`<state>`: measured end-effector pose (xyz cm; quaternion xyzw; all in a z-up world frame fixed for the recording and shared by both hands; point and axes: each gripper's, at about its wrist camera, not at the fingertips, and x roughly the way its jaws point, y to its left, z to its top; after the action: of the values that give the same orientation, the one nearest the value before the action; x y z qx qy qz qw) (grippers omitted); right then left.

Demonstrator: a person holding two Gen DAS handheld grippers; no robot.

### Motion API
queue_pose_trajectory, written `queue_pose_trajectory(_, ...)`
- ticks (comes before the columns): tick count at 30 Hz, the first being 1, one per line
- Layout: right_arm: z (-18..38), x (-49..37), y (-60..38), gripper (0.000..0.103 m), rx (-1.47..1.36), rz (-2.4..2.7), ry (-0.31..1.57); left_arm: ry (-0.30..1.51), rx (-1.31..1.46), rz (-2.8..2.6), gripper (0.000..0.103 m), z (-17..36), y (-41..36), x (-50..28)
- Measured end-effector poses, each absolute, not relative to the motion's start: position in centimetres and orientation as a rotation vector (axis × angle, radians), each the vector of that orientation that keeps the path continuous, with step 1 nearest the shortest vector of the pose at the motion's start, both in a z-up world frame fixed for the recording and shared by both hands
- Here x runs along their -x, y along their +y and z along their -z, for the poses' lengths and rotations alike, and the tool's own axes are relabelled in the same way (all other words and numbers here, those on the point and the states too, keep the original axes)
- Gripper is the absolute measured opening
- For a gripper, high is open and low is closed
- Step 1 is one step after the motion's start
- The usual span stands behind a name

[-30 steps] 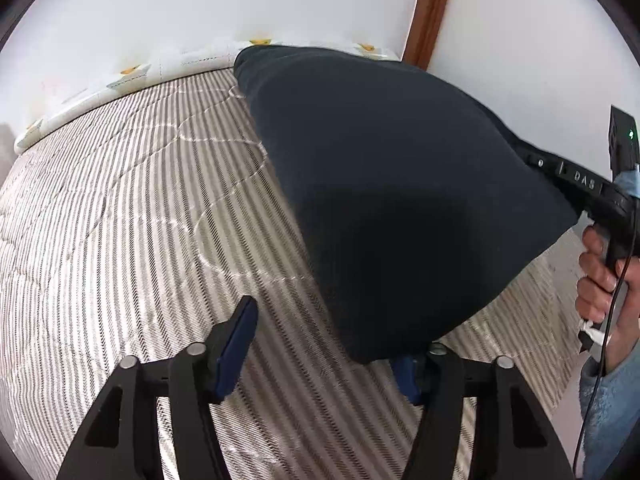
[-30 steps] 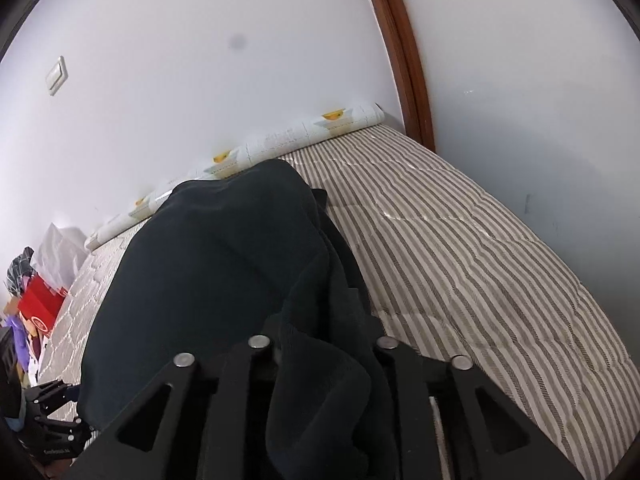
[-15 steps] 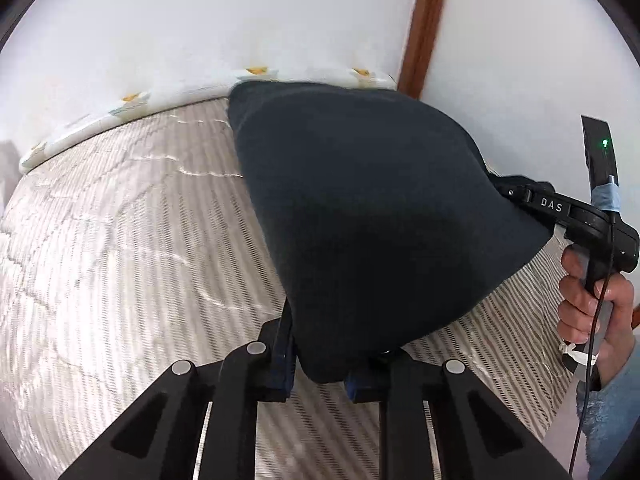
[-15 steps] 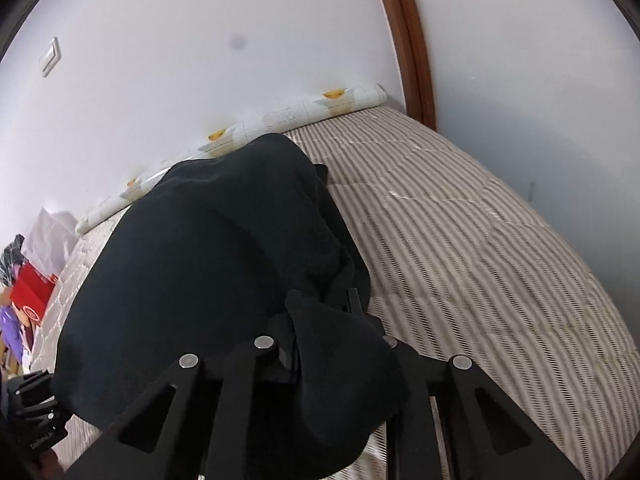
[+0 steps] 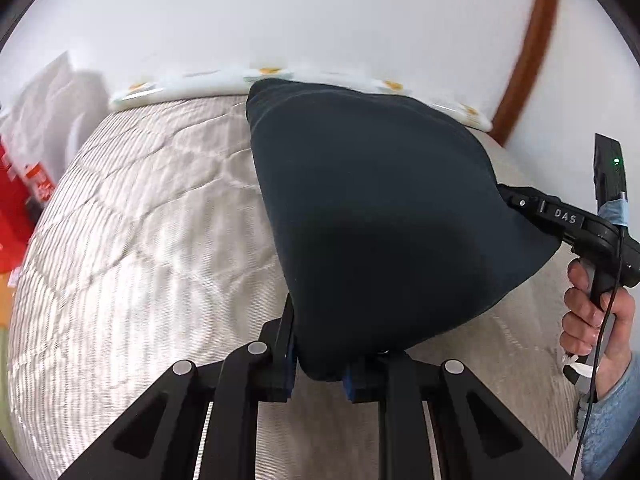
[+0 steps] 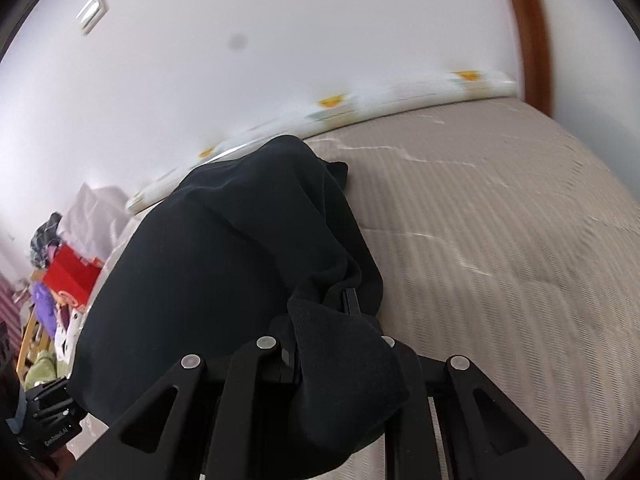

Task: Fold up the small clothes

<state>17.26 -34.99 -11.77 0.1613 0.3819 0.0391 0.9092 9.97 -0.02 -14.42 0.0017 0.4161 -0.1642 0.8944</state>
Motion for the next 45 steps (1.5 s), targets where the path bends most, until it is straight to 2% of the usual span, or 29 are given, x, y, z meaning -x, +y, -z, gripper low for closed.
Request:
queue_pose_trajectory(10, 11.2, -13.8, -35.5, 0.020, -0.264, -0.128, 0.762, 0.892, 0.001, 0.357, 0.017, 16.3, 0.0, -10.5)
queue_pose_trajectory(18, 8.2, -11.1, -34.9, 0.021, -0.166, -0.099, 0.702, 0.935, 0.025, 0.374, 0.020, 16.3, 1.4, -8.4)
queue_pose_trajectory(19, 8.2, -11.2, -34.6, 0.021, -0.167, -0.112, 0.698, 0.932, 0.021, 0.385, 0.021, 16.1, 1.5, -7.9)
queue_pose_trajectory(21, 8.9, -11.8, -33.7, 0.021, -0.163, -0.116, 0.712, 0.897, 0.031, 0.413, 0.031, 15.5, 1.9, -6.7)
queue_pose_trajectory(22, 9.3, -12.0, -33.5, 0.021, -0.160, -0.111, 0.718, 0.886, 0.032, 0.417, 0.033, 15.3, 1.9, -6.8)
queue_pose_trajectory(26, 11.6, -12.3, -33.8, 0.021, -0.172, -0.069, 0.764, 0.830, 0.036, 0.449, 0.034, 13.4, 2.2, -5.5)
queue_pose_trajectory(31, 10.9, -11.7, -33.7, 0.021, -0.123, -0.057, 0.787, 0.774, 0.041, 0.459, 0.039, 11.3, 1.6, -7.1)
queue_pose_trajectory(36, 9.4, -11.2, -34.1, 0.022, -0.083, -0.042, 0.798, 0.819, 0.013, 0.401, 0.039, 12.5, 1.0, -10.0)
queue_pose_trajectory(41, 7.2, -12.8, -34.3, 0.023, -0.089, -0.056, 0.788, 0.821, -0.069, 0.380, 0.046, 14.9, 0.4, -10.0)
queue_pose_trajectory(43, 6.7, -14.1, -33.8, 0.028, -0.085, -0.063, 0.791, 0.842, -0.050, 0.395, 0.046, 14.5, 0.7, -10.4)
queue_pose_trajectory(45, 6.4, -16.0, -33.1, 0.040, -0.081, -0.075, 0.809, 0.859, -0.004, 0.405, 0.046, 13.9, 1.3, -11.2)
